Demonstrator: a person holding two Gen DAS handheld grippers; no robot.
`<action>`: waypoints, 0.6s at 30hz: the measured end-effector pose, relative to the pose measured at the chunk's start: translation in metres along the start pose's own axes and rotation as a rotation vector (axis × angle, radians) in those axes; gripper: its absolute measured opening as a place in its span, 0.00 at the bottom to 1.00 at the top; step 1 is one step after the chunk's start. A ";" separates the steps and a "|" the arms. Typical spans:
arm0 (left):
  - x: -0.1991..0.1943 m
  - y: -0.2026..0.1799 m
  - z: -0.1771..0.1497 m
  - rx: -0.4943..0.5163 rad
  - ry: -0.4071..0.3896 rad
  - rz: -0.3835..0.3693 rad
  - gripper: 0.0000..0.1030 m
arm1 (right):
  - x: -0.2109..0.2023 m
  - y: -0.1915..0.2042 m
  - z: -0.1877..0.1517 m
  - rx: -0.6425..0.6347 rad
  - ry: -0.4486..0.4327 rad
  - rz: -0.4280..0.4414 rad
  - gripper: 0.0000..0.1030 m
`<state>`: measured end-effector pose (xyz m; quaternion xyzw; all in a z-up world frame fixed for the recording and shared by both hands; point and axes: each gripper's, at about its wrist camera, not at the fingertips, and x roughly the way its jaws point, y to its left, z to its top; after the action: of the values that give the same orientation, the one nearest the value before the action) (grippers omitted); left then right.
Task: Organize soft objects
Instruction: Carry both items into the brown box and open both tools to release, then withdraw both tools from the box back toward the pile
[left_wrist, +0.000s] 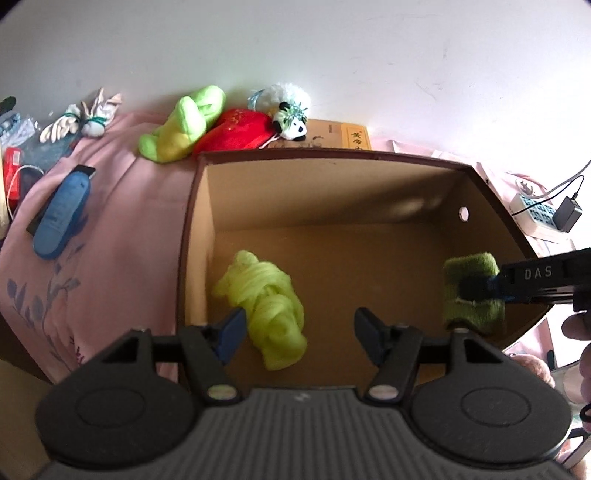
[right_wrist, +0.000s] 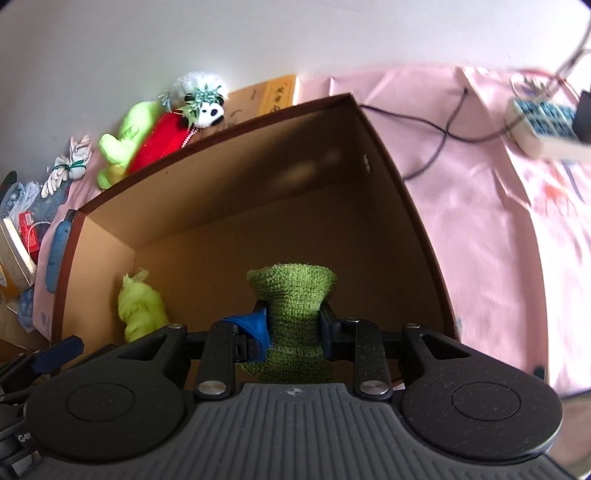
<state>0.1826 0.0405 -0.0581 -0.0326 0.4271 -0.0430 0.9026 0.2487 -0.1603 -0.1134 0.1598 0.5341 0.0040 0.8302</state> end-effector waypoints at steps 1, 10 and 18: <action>-0.002 0.000 -0.001 0.004 -0.002 -0.002 0.64 | -0.002 -0.002 -0.002 0.018 0.008 0.004 0.10; -0.024 -0.009 -0.001 0.063 -0.068 0.025 0.65 | -0.026 -0.002 -0.010 0.063 -0.118 0.035 0.15; -0.049 -0.021 -0.001 0.091 -0.109 0.082 0.65 | -0.062 0.007 -0.017 0.061 -0.278 0.125 0.15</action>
<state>0.1498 0.0244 -0.0185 0.0239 0.3761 -0.0237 0.9260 0.2084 -0.1599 -0.0633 0.2167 0.4028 0.0172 0.8891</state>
